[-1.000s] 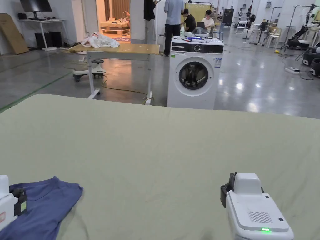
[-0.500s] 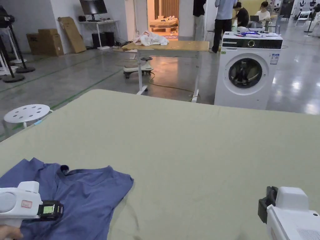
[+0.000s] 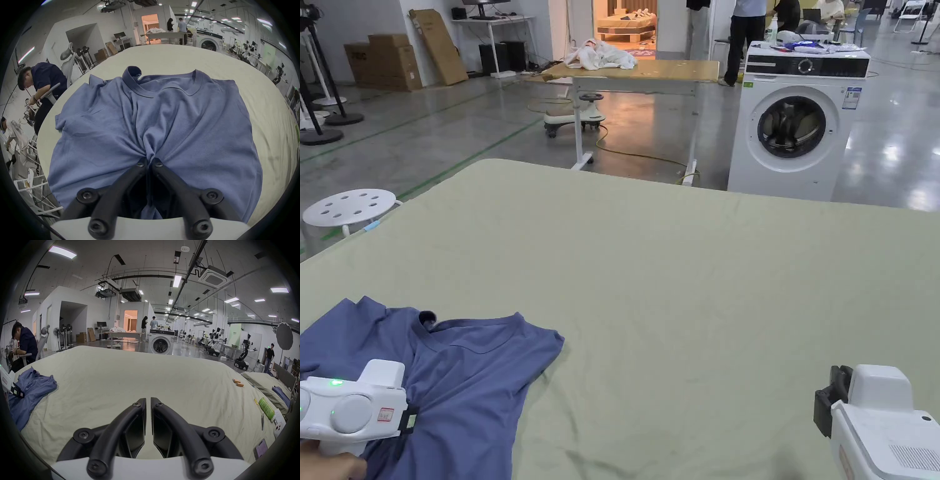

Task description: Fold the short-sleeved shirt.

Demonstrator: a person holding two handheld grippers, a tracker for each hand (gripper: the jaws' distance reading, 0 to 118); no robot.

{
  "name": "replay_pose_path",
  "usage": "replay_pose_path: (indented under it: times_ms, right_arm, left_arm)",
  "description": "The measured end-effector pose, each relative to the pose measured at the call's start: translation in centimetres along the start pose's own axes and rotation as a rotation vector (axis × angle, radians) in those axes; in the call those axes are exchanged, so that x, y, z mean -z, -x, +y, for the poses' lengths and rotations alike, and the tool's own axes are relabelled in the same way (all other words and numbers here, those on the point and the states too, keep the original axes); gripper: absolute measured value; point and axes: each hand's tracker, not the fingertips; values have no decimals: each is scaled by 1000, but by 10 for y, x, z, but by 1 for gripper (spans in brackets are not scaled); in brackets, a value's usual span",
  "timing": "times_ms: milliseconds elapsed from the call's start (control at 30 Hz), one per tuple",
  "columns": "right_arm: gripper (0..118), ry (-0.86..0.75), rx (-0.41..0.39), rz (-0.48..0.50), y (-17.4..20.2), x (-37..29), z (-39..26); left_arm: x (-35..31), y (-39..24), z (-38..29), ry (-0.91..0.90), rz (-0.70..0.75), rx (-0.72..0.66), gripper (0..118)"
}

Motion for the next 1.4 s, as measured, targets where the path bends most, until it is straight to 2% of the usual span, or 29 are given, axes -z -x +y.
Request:
replay_pose_path:
  times_ms: [167, 367, 633, 733, 967, 1033, 1400]
  right_arm:
    - [5, 2, 5, -2, -2, -2, -2]
    - [5, -1, 9, -12, -4, -2, 0]
    - [5, -13, 16, -20, -9, -5, 4]
    - [5, -18, 15, -25, -13, -8, 5]
    - [5, -38, 31, -45, -26, -18, 8]
    - [5, -37, 39, -53, -31, -20, 8]
    - [5, -54, 76, -135, -73, -44, 3]
  left_arm:
    - [-10, 18, 2, -84, -44, -99, 0]
    - [-81, 22, 7, -266, -131, -202, 0]
    - [-150, 16, 36, -452, -229, -239, 0]
    - [-179, 3, 54, -524, -282, -219, 0]
    - [-246, -56, 102, -655, -399, -73, 0]
    - [-259, -72, 117, -682, -483, -84, 0]
    - [-304, -224, 169, -762, -772, 101, 0]
